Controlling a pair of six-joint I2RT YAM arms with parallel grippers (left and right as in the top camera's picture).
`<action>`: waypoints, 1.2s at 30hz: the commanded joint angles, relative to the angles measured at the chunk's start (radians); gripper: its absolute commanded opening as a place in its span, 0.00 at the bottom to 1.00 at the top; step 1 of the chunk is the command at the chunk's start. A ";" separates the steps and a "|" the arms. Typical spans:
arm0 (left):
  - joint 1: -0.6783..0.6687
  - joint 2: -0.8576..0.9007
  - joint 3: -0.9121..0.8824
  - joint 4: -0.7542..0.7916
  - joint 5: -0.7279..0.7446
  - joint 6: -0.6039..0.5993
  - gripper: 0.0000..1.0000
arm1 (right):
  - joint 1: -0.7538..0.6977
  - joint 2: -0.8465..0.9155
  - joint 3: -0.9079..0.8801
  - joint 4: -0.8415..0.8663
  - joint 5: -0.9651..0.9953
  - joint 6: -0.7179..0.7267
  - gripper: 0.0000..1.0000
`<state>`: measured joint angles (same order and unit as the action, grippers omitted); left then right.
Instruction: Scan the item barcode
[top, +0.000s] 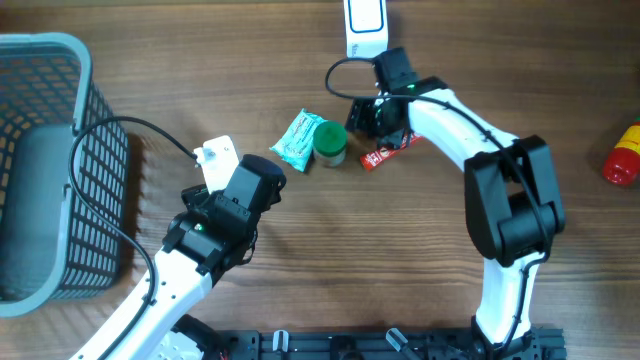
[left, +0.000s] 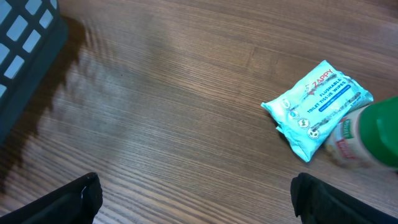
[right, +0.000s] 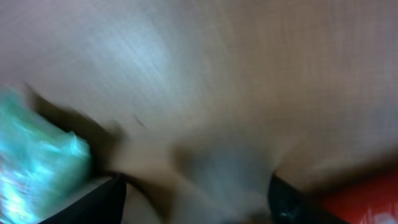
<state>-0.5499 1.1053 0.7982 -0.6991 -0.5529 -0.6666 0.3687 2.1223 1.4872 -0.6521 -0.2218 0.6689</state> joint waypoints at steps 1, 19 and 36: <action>-0.003 0.000 0.000 0.002 -0.021 0.008 1.00 | 0.009 0.011 -0.009 -0.152 0.115 0.008 0.72; -0.003 0.000 0.000 0.002 -0.021 0.008 1.00 | -0.036 -0.164 -0.034 -0.291 0.409 -0.501 0.66; -0.003 0.000 0.000 0.002 -0.021 0.008 1.00 | -0.111 -0.164 -0.386 -0.023 0.435 -0.854 0.36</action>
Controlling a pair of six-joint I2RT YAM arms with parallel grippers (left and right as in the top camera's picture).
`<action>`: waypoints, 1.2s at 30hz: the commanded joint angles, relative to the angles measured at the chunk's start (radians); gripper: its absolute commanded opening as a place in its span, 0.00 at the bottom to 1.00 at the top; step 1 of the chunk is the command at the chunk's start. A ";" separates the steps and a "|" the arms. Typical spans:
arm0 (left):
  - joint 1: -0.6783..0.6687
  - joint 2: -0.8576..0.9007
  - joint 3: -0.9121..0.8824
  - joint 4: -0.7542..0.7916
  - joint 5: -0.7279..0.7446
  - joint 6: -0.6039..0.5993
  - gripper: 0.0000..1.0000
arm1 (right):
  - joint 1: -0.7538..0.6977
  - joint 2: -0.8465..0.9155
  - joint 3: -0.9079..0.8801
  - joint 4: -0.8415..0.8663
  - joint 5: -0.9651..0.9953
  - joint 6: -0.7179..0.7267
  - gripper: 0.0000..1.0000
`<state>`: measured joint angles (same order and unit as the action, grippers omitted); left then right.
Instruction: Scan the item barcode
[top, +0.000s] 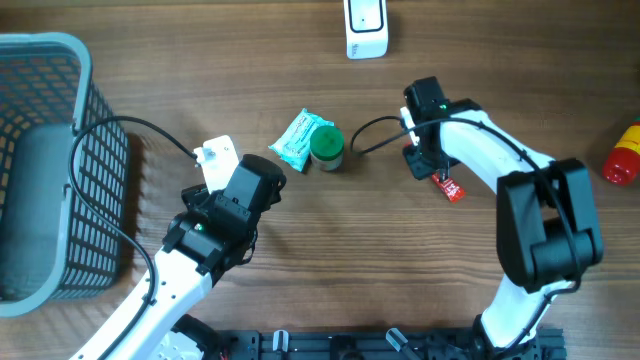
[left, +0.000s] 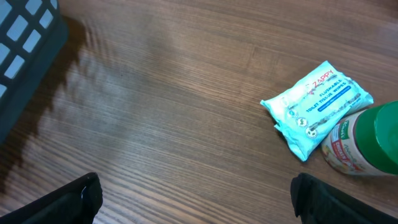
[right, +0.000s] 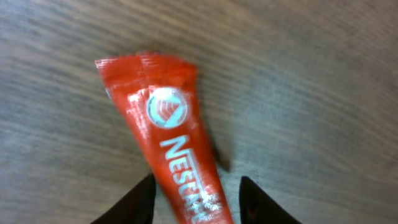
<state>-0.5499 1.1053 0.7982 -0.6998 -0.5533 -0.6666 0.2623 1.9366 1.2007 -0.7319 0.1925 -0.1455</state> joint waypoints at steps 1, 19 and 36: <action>-0.003 0.000 0.000 0.003 -0.020 0.008 1.00 | -0.005 0.021 -0.116 0.073 0.021 -0.039 0.32; -0.003 0.000 0.000 0.003 -0.020 0.008 1.00 | -0.003 0.019 -0.112 0.008 0.036 0.133 0.43; -0.003 0.000 0.000 0.003 -0.020 0.008 1.00 | -0.192 -0.048 0.043 -0.026 -1.223 -0.047 0.04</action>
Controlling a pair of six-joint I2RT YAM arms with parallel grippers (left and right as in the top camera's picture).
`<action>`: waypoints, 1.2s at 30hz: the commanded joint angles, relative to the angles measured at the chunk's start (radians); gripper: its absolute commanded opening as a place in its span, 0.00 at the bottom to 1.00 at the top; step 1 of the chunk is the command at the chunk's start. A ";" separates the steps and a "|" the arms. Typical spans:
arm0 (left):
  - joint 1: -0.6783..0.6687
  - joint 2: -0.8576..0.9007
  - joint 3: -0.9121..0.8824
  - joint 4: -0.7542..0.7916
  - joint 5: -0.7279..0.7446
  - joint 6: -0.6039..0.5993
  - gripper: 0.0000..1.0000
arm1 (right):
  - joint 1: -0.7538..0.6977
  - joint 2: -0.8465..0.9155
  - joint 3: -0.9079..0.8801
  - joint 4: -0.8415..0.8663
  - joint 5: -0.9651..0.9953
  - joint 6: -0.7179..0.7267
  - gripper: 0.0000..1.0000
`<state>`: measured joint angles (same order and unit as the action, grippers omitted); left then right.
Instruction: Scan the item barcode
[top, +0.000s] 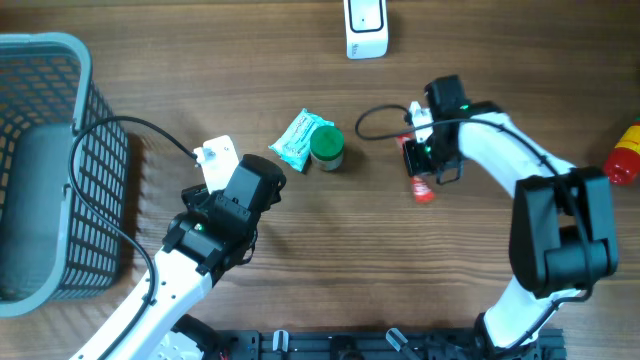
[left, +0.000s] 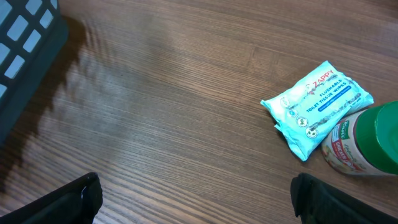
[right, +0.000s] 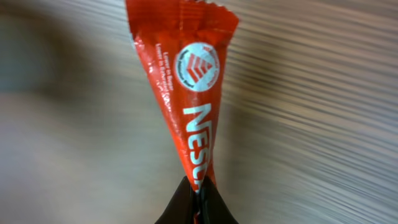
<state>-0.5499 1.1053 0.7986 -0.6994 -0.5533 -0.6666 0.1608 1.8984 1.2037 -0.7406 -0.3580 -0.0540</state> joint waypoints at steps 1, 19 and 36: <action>-0.003 0.000 0.000 0.002 -0.020 0.008 1.00 | -0.126 -0.010 0.040 -0.042 -0.805 -0.196 0.04; -0.003 0.000 0.000 0.002 -0.020 0.008 1.00 | -0.120 -0.009 0.032 0.045 -1.266 -0.201 0.04; -0.003 0.000 0.000 0.002 -0.020 0.008 1.00 | -0.123 -0.009 0.032 0.147 -1.265 0.495 0.04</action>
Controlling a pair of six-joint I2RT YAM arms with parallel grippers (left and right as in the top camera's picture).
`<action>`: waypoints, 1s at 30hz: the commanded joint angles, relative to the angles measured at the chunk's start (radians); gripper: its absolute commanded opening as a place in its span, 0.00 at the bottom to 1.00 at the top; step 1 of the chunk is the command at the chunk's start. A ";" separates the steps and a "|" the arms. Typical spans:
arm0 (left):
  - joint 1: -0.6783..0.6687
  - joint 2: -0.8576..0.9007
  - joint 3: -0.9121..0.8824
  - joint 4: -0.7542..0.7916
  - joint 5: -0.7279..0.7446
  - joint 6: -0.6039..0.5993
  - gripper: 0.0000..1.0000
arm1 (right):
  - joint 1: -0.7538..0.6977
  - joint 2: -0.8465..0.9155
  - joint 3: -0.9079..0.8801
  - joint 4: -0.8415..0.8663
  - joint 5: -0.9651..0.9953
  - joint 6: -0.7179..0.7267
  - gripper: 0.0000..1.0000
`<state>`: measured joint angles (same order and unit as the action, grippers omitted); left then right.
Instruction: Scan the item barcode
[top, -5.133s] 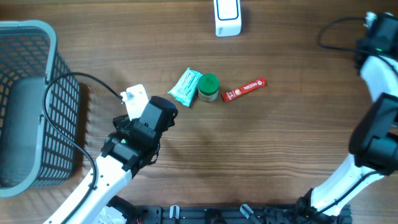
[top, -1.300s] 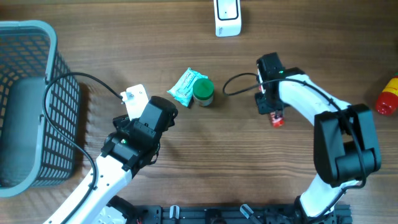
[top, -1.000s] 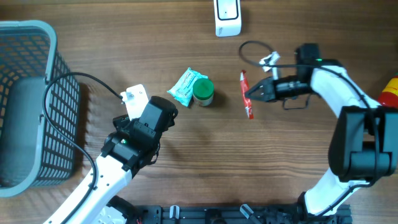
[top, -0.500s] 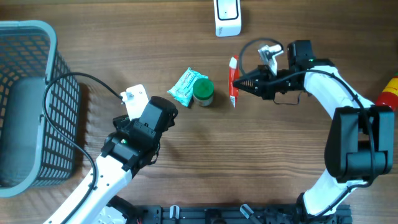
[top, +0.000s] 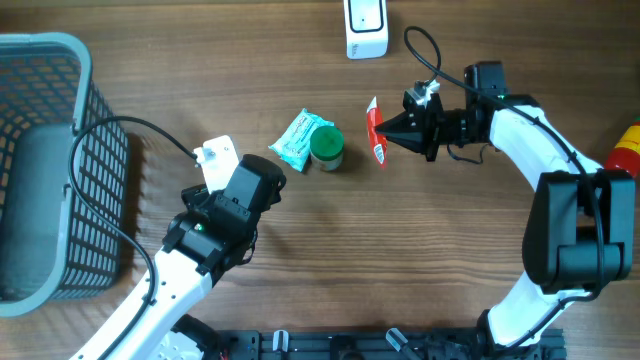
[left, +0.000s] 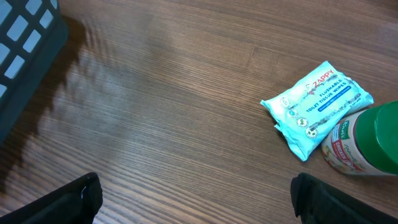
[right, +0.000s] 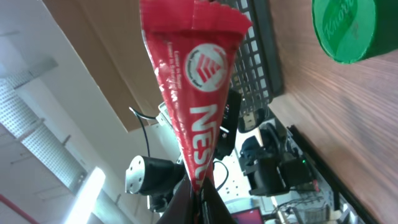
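A red Nescafe sachet (top: 375, 130) hangs off the table, tilted on its side, with my right gripper (top: 403, 129) shut on one end. The right wrist view shows the sachet (right: 193, 93) pinched in my right gripper (right: 198, 194), the room behind it. The white barcode scanner (top: 365, 28) stands at the far edge, beyond the sachet and apart from it. My left gripper (left: 199, 202) stands open over bare wood, nothing between its fingers (left: 68, 199).
A teal wipes pack (top: 297, 140) and a green-lidded jar (top: 327, 146) lie just left of the sachet, also the pack (left: 317, 109) and jar (left: 367, 140) in the left wrist view. A grey basket (top: 40, 160) fills the left side. A red and yellow bottle (top: 625, 155) lies at the right edge.
My right gripper, shut on the sachet low over the table, now holds it higher, further back and left near the jar, and rolled sideways. The left arm has not moved.
My right gripper was first down beside the jar, with the sachet lying next to it. Then the sachet lay further right, between the open fingers. Then the gripper was shut on it, and now it holds it raised below the scanner.
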<state>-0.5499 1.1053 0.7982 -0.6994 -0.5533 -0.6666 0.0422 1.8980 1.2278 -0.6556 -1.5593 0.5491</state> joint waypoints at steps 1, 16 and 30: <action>-0.003 0.000 0.000 0.002 -0.020 0.008 1.00 | -0.004 -0.009 0.008 0.080 -0.056 -0.203 0.04; -0.003 0.000 0.000 0.002 -0.020 0.008 1.00 | -0.003 -0.364 0.012 0.153 1.093 -0.418 0.04; -0.003 0.000 0.000 0.002 -0.020 0.008 1.00 | 0.122 -0.229 0.013 0.687 1.417 -0.409 0.05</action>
<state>-0.5499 1.1053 0.7982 -0.6998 -0.5533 -0.6666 0.1204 1.6062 1.2350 -0.0372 -0.2649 0.1516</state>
